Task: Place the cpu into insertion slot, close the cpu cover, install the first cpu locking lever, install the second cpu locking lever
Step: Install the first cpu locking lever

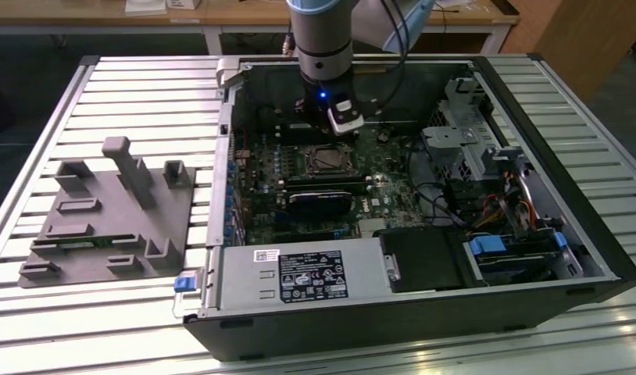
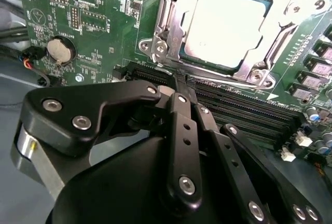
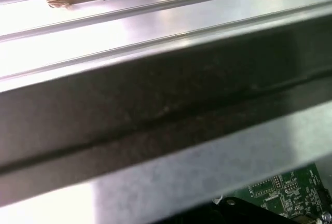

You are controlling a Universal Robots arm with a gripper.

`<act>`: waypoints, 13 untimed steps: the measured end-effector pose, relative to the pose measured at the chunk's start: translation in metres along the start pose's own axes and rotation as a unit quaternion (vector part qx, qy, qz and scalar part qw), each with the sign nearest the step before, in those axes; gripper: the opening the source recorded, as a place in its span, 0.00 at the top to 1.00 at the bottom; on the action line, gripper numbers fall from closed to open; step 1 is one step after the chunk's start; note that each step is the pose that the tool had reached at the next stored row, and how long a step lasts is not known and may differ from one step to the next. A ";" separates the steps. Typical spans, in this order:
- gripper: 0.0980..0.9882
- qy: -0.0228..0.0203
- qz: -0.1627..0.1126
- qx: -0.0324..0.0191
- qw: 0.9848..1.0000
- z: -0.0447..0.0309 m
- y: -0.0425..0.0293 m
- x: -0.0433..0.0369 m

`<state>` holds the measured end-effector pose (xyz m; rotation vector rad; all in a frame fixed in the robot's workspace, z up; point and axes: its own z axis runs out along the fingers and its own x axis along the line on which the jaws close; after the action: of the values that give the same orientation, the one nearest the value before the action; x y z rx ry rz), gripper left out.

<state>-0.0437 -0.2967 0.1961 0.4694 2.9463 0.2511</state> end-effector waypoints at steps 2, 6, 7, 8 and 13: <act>0.99 -0.001 0.006 0.001 1.000 0.0005 -0.0002 0.0000; 0.99 -0.003 0.013 0.002 1.000 0.0007 -0.0006 -0.0001; 0.99 -0.003 0.013 0.002 1.000 0.0007 -0.0006 -0.0001; 0.99 -0.003 0.013 0.003 1.000 0.0004 -0.0005 -0.0001; 0.99 -0.003 0.013 0.002 1.000 -0.0051 0.0006 -0.0008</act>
<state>-0.0437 -0.2971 0.2013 0.5090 2.9374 0.2454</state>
